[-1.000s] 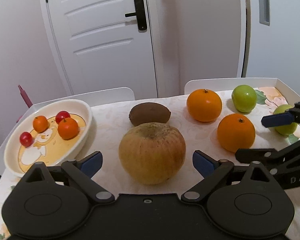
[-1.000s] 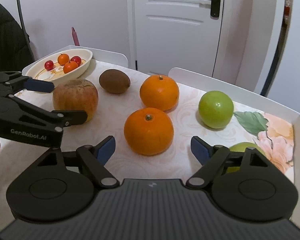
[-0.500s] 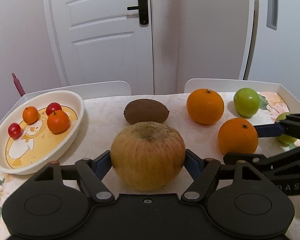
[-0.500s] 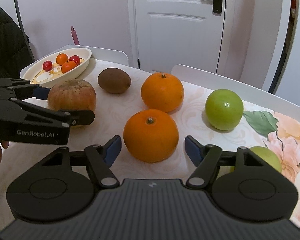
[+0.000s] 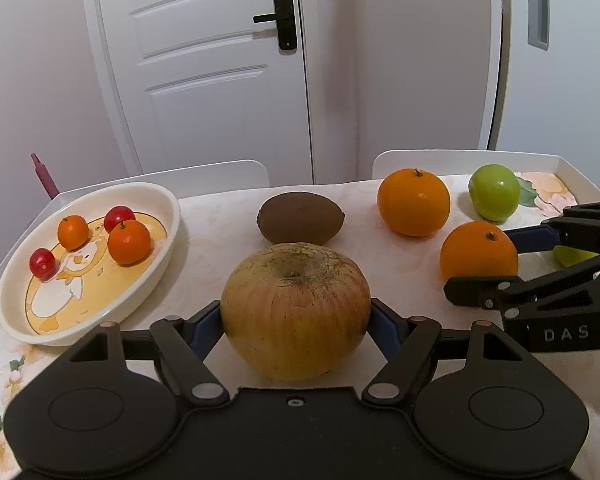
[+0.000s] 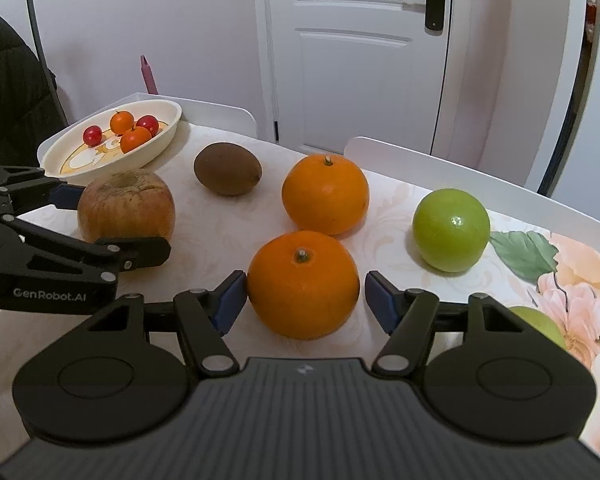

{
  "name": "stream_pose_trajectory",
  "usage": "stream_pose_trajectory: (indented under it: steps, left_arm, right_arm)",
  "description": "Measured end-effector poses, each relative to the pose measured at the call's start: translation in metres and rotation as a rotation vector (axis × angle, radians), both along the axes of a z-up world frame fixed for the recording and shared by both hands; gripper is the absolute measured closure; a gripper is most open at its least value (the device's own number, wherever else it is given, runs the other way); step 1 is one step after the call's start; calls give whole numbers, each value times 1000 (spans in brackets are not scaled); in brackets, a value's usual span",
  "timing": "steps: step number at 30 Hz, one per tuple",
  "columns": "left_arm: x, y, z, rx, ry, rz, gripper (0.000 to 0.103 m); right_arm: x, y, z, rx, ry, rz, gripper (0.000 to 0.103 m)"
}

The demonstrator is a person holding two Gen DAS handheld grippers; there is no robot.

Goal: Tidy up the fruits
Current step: 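Grasp the large apple with the left tool while the right tool grasps an orange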

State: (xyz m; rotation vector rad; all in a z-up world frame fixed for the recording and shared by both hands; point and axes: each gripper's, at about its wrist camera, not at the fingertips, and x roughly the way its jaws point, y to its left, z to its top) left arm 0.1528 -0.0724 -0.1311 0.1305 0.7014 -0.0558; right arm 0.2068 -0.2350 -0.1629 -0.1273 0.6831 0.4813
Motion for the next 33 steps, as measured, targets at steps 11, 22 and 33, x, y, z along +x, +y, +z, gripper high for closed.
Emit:
stream_pose_trajectory:
  steps: [11,22,33]
  left_arm:
    - [-17,11,5,2,0,29,24]
    - [-48,38,32,-28,-33,113,24]
    - [-68,87,73,-45,-63,171,24]
  right_arm:
    - [-7,8,8,-8,6,-18,29]
    - [-31,32,48,21,-14,8,29]
    - [-45,82,84,47,-11,40,29]
